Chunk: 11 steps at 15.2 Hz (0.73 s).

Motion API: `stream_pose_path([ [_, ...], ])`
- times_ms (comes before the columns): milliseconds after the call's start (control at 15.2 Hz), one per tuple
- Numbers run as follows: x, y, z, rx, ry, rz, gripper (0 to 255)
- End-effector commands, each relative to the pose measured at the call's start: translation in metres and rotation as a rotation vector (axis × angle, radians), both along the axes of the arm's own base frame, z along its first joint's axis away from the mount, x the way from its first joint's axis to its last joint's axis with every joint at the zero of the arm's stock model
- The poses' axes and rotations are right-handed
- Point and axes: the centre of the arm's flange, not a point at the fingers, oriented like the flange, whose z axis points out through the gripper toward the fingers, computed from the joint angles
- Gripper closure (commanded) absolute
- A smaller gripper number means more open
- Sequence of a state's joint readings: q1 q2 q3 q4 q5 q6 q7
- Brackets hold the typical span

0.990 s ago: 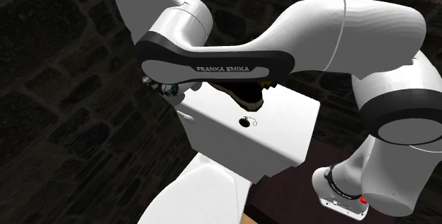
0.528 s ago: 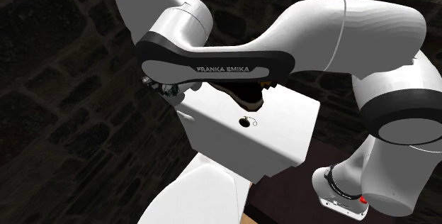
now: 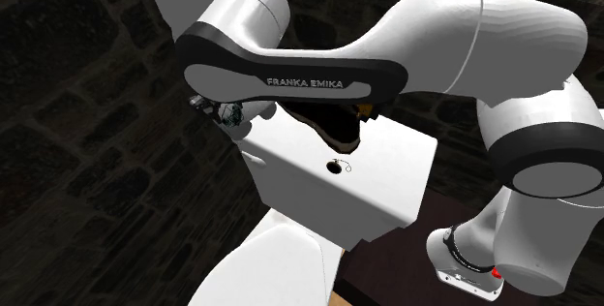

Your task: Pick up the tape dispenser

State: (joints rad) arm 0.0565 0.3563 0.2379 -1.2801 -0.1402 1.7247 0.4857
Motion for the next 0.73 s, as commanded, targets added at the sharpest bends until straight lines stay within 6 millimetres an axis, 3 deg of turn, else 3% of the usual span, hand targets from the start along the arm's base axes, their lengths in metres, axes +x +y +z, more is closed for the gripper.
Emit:
stream_pose_path([
  [0, 0.0, 0.0, 0.011, 0.0, -0.001, 0.0, 255],
  [528, 0.0, 0.0, 0.053, 0.0, -0.001, 0.0, 255],
  [660, 0.0, 0.0, 0.054, 0.0, -0.001, 0.0, 255],
])
